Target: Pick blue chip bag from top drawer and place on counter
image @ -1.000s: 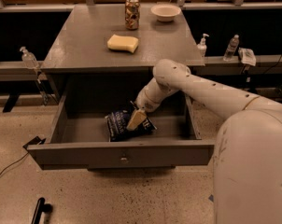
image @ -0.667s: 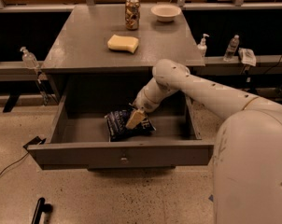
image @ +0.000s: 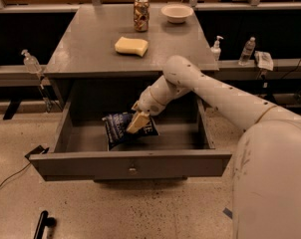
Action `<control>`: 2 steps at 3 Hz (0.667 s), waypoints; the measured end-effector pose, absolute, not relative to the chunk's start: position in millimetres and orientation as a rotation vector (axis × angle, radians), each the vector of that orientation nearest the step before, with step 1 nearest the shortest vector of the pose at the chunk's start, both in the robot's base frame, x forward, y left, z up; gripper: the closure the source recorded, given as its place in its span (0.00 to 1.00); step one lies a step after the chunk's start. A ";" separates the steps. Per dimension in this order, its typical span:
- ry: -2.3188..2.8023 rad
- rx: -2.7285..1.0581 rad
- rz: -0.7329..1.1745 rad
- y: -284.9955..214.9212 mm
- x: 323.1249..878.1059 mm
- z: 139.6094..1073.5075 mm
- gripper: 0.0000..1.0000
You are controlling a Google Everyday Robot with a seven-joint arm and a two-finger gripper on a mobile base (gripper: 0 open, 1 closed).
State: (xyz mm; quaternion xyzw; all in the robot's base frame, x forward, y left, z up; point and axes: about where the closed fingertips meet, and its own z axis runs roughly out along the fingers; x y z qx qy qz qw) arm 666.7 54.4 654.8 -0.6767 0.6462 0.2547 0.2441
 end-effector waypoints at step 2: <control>1.410 -2.052 0.663 98.1 621.5 733.3 1.00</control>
Offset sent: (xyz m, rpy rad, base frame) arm -0.0681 0.0554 0.1316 0.0762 -0.2893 0.4128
